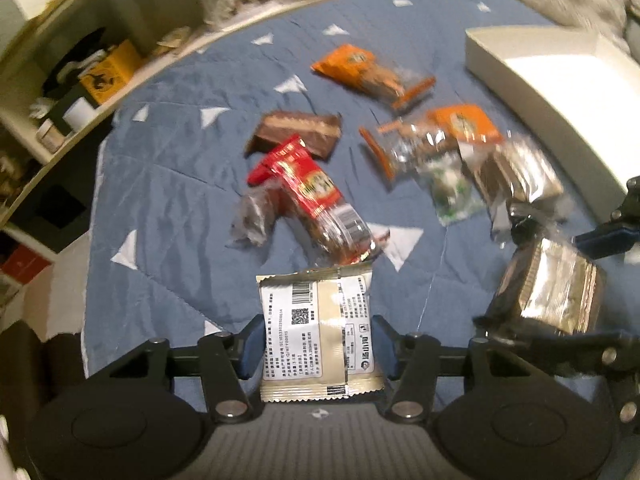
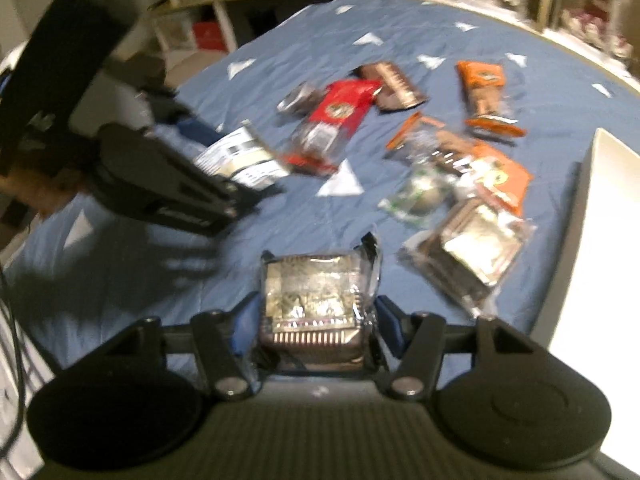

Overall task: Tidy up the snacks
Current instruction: 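Carry both held cakes over the white tray with both grippers, then open both grippers to drop the cakes into the white tray, then grasp the red sausage pack with the left gripper while the right grasps a silver-wrapped cake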

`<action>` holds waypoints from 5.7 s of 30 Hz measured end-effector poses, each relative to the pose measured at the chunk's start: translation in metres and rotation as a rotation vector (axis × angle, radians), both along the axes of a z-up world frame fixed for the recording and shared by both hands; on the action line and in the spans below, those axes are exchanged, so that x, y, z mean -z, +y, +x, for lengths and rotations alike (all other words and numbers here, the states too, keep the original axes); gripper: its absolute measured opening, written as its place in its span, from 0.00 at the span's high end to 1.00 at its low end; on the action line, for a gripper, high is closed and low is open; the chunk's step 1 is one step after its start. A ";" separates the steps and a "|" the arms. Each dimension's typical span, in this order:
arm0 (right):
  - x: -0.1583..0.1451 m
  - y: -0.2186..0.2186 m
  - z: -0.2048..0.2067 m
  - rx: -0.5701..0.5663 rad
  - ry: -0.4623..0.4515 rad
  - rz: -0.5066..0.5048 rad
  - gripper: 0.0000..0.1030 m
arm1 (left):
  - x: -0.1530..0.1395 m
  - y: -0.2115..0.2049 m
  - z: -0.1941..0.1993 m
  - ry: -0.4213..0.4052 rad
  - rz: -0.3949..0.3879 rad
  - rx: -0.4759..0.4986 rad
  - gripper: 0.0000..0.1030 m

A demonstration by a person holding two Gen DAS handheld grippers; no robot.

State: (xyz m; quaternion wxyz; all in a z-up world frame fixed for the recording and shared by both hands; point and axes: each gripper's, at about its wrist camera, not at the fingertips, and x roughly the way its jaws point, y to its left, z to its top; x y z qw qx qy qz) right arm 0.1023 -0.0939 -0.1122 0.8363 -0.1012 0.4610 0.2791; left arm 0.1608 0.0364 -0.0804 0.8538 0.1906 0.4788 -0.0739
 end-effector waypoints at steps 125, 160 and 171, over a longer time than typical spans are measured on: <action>-0.056 -0.173 -0.007 0.705 -0.119 0.056 0.01 | -0.040 -0.038 0.022 0.056 -0.364 -0.194 0.00; 0.011 -0.052 0.064 0.704 -0.040 0.129 0.28 | 0.032 0.029 0.091 0.014 -0.590 -0.405 0.19; 0.020 -0.035 0.064 0.575 -0.085 0.016 0.41 | 0.037 0.020 0.093 0.034 -0.414 -0.312 0.51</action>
